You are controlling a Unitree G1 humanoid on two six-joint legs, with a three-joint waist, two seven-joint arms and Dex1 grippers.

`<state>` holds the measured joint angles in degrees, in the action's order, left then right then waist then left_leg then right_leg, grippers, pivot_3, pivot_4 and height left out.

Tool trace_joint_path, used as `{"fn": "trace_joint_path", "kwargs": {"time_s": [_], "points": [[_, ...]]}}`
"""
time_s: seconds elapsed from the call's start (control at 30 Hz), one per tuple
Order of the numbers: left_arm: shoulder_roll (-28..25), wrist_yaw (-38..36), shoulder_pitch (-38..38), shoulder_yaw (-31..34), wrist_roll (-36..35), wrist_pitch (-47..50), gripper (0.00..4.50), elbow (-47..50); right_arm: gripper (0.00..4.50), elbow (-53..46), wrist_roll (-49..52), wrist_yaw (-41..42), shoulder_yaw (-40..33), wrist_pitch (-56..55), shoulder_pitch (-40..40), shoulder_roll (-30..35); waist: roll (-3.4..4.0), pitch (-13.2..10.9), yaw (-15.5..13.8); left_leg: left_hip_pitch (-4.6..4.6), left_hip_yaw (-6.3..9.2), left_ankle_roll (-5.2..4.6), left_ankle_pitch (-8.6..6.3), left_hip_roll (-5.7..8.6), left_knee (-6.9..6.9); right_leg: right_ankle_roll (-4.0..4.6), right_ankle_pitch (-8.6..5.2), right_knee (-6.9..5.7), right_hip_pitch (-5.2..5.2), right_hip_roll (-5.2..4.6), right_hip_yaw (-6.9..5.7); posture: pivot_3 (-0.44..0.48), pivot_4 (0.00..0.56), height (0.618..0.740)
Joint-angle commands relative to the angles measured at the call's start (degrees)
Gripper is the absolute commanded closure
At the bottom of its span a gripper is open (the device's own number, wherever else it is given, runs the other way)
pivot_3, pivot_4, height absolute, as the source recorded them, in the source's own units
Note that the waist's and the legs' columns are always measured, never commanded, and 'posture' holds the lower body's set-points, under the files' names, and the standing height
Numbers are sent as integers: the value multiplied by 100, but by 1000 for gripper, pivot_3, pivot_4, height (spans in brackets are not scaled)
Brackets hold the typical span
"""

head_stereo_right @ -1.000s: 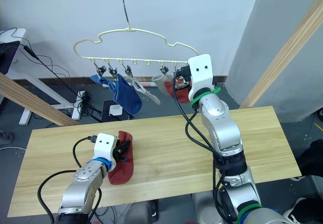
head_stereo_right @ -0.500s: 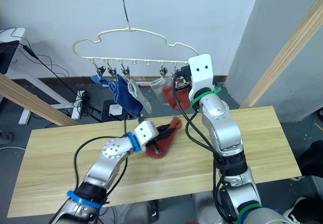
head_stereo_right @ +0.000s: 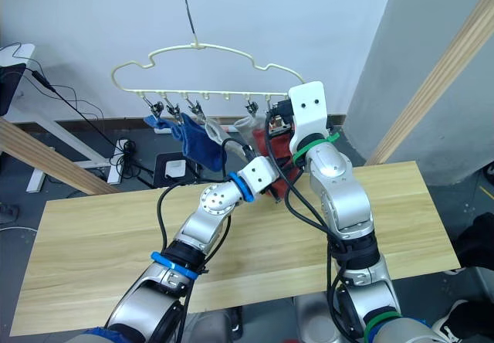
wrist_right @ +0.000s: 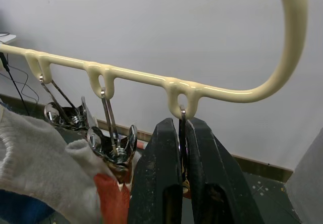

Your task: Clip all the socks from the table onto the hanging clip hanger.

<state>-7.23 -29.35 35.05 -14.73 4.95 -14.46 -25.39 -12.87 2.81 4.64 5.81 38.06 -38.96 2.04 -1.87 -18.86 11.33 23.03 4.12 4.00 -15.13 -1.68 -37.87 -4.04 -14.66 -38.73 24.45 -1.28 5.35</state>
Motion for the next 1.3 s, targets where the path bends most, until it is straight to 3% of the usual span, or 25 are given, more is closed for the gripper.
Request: {"fn": "trace_joint_path", "kwargs": {"time_s": [0.03, 0.6, 1.3], "points": [[80, 157, 104, 127, -48, -183, 4431, 25, 4500, -297, -44, -33, -9, 1, -31, -1, 0, 0, -1, 0, 0, 0, 0, 0, 0, 0, 0, 0, 0, 0, 0, -271, 296, 733], [122, 572, 147, 279, -38, -129, 4435, 167, 4500, -260, -75, -26, 23, -7, -1, 19, 0, 0, -3, 0, 0, 0, 0, 0, 0, 0, 0, -1, 0, 0, -1, -268, 296, 733], [200, 555, 303, 331, -72, -101, 4437, 291, 4500, -206, -155, 10, 59, 38, 75, 3, 0, 0, -7, 0, 0, 0, 0, 0, 0, 0, 0, 0, 0, 0, -1, -260, 295, 733]]}}
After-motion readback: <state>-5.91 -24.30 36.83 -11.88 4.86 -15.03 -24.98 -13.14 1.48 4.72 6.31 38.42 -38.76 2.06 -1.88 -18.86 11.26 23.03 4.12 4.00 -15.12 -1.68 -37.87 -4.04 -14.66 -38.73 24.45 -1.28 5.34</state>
